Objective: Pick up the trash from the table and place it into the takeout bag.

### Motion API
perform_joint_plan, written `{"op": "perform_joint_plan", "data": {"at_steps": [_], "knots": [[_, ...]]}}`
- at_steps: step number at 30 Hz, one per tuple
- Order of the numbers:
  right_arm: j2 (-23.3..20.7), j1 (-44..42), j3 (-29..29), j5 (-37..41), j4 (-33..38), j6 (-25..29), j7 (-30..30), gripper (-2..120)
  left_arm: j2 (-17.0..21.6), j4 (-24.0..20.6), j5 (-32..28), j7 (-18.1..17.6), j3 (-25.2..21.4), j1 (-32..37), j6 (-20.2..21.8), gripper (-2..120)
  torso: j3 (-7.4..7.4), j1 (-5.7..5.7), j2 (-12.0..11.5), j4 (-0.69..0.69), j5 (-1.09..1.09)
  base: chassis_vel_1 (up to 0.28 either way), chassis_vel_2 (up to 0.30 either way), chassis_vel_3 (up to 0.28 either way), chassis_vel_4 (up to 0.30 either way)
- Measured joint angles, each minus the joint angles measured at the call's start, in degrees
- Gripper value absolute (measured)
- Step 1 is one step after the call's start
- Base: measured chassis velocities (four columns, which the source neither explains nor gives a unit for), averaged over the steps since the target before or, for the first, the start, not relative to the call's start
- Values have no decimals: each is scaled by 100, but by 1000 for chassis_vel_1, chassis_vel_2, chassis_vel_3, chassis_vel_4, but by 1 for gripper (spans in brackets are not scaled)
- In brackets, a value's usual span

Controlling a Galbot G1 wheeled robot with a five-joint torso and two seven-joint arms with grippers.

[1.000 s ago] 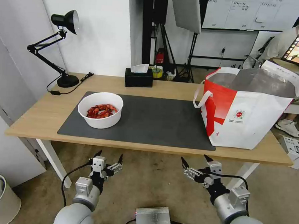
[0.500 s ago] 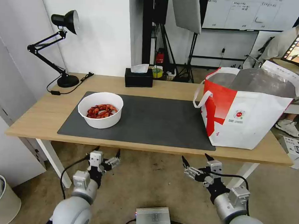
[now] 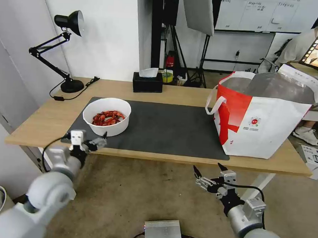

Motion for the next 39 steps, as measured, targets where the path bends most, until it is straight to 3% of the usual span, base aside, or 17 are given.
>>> {"op": "perform_joint_plan", "data": {"at_steps": [10,15,21,39], "knots": [[0,1,1,3,0,0,-4,100,161,336,-1070,-385,276,-741,167,100,0,0,0,-2,1,0,0,0,0],[-1,2,1,3,0,0,-4,100,216,631,-1662,-839,538,-1294,377,100,0,0,0,-1,0,0,0,0,0],[-1,2,1,3,0,0,-4,100,323,851,-1853,-1089,646,-1529,470,100,0,0,0,-1,1,0,0,0,0],[0,2,1,3,0,0,-4,100,355,1590,-2258,-1164,1117,-2354,619,100,0,0,0,-1,1,0,0,0,0]]}}
